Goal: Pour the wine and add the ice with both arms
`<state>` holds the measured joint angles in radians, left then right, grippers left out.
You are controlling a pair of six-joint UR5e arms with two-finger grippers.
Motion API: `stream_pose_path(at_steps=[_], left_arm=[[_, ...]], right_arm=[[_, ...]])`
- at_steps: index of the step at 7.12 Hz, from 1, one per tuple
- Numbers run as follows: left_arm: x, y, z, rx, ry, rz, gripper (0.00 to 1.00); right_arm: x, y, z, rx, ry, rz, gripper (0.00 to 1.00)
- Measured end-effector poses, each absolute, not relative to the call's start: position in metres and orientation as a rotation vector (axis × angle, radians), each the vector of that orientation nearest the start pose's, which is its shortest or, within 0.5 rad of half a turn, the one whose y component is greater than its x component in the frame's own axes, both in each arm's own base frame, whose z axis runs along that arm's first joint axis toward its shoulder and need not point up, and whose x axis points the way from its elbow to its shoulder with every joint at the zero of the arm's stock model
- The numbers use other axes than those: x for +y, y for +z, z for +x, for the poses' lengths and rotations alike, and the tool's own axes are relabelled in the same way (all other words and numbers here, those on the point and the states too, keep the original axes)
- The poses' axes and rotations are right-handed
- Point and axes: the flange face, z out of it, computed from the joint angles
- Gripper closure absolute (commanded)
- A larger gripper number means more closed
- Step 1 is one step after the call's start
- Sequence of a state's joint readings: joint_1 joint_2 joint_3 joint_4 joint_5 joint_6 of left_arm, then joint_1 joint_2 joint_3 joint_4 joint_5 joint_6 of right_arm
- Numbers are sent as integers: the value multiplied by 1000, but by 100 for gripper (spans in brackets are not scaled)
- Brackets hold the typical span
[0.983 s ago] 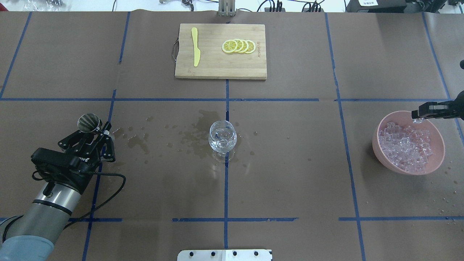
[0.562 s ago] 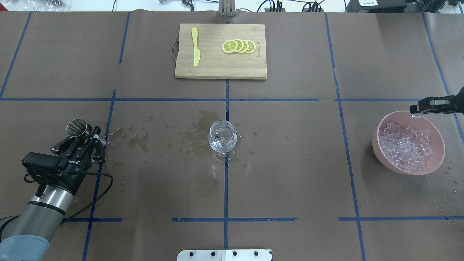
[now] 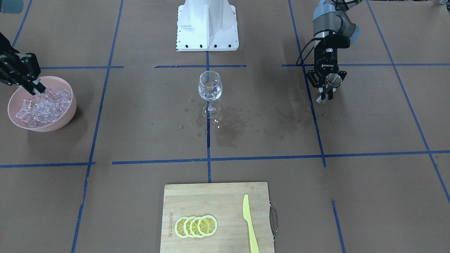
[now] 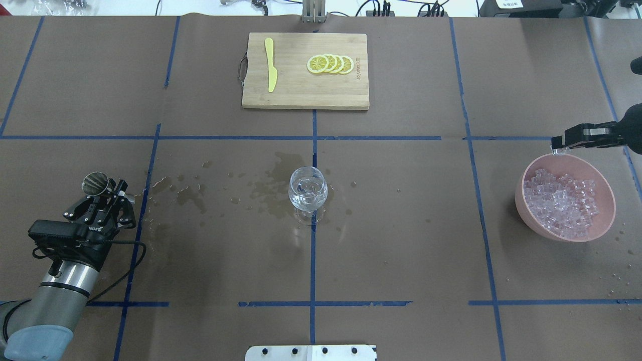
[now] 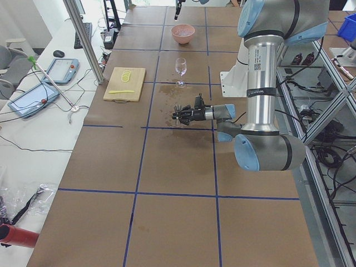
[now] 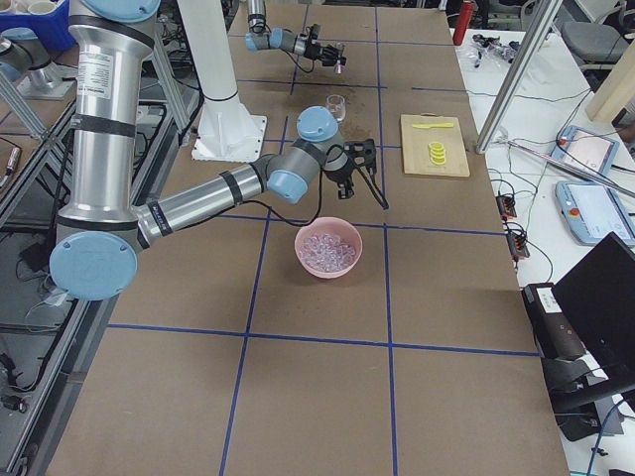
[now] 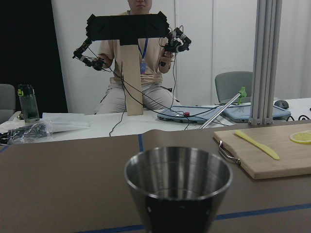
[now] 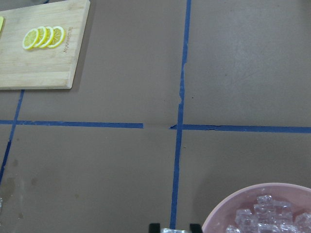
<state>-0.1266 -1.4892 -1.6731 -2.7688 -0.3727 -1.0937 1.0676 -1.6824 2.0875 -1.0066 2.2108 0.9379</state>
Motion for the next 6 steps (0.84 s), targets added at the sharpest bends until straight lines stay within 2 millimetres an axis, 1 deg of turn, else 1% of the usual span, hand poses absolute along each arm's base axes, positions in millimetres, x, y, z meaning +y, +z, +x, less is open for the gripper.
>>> stream_pose_path(at_steps=[1,2,4,6], left_arm=[[-278,504,397,694,-448,1279,100],[-278,510,398,695,-453,1274,100],[-277,517,401,696,-458,1267,100],[-276,527,403,696,-464,1260,100]], right_arm=[[-418,385,-147,-1072,77,316,100],[-422,371,-150,-1102,81,310,100],[-429,337,-159,-1179,101,286,100],[-434,315,-164,-1217,105,289,100]])
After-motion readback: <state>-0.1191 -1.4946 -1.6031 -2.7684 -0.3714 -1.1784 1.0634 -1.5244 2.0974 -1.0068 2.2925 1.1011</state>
